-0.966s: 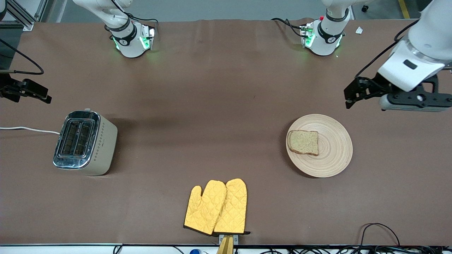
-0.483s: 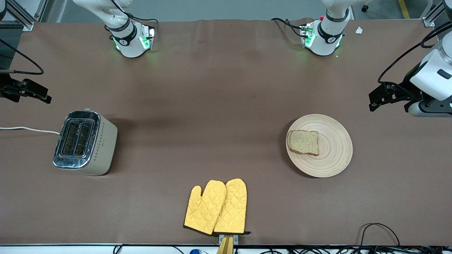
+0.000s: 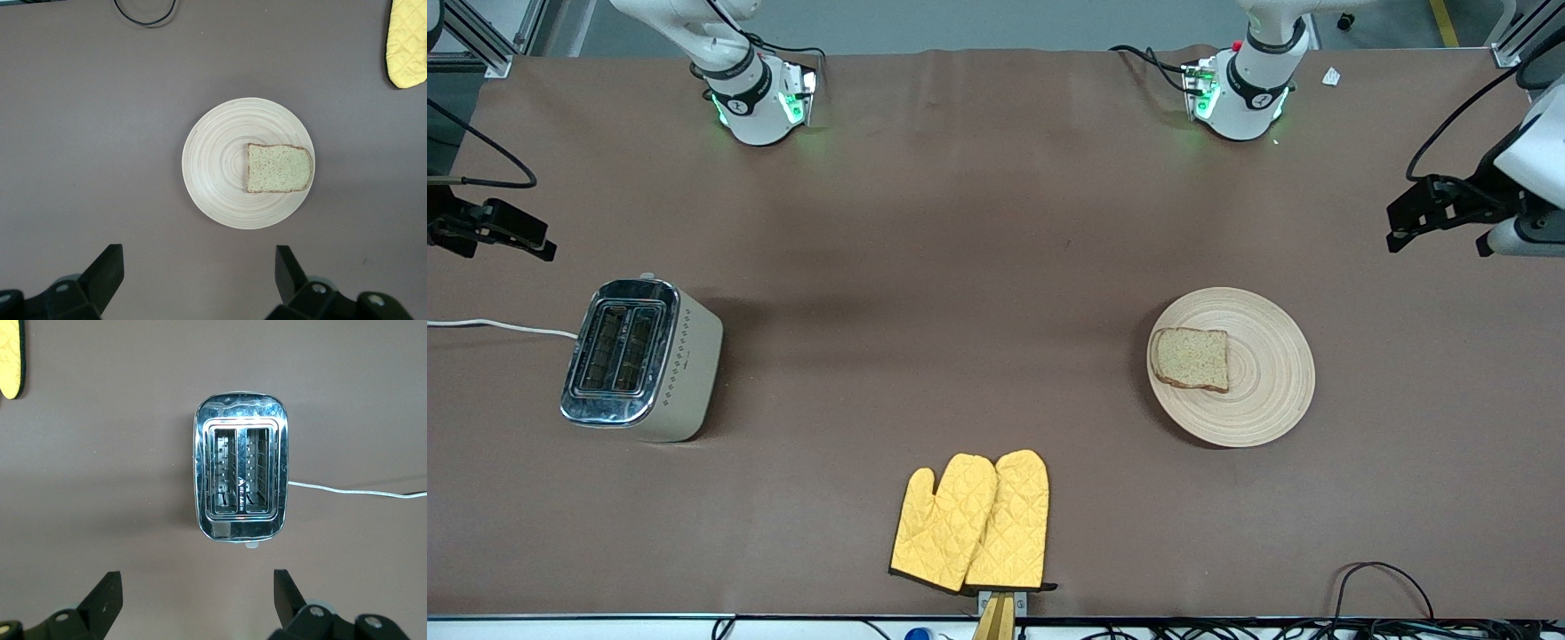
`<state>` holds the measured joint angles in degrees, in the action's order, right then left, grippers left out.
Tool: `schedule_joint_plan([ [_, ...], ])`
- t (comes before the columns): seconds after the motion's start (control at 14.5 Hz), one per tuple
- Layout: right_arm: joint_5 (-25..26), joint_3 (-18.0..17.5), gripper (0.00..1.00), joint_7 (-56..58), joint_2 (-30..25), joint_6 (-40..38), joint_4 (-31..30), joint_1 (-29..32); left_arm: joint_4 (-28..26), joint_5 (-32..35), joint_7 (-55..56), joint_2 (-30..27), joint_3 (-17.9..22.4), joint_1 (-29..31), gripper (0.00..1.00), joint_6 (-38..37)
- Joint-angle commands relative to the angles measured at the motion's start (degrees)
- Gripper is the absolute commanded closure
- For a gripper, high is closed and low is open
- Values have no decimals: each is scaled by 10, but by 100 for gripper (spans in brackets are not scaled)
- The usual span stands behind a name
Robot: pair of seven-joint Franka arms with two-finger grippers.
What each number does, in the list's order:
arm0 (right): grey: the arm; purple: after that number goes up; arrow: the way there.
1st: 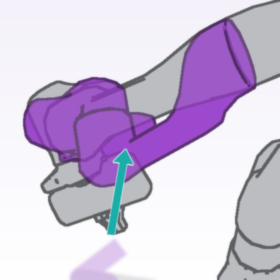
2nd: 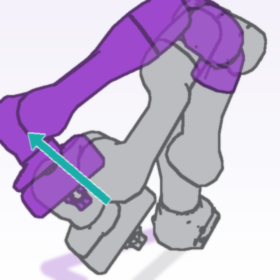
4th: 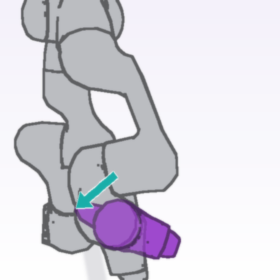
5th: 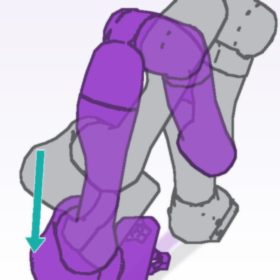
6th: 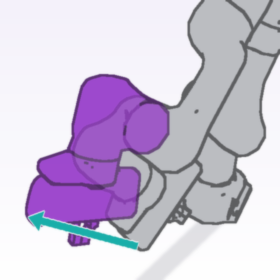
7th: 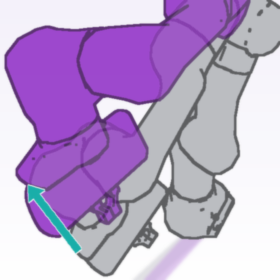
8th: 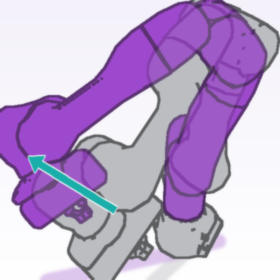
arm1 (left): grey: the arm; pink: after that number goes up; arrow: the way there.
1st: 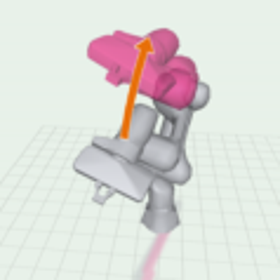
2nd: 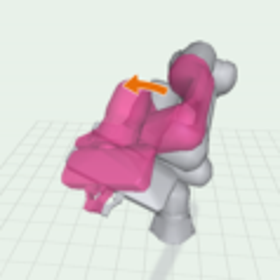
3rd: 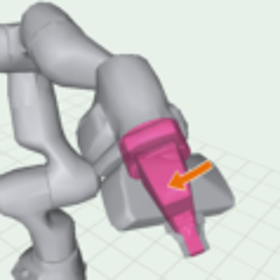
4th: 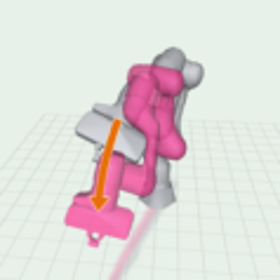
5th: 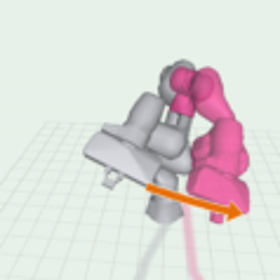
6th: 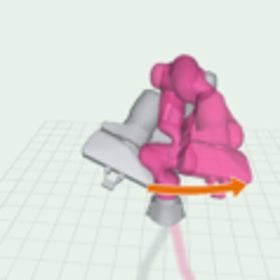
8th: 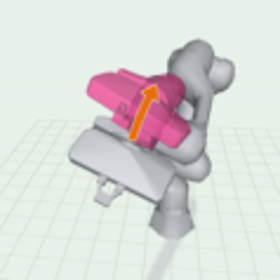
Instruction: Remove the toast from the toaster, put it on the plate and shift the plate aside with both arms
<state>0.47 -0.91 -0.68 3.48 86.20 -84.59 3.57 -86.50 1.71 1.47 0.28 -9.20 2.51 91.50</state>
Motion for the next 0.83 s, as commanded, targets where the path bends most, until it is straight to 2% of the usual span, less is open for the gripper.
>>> schedule_joint_plan([
  [0.0, 7, -3, 0, 4, -8, -1, -4, 6, -102, -23, -5, -71, 24, -17, 0, 56],
  [0.76, 7, -3, 0, 4, -5, -2, -3, 17, -92, -26, 4, -56, 21, -18, 0, 59],
])
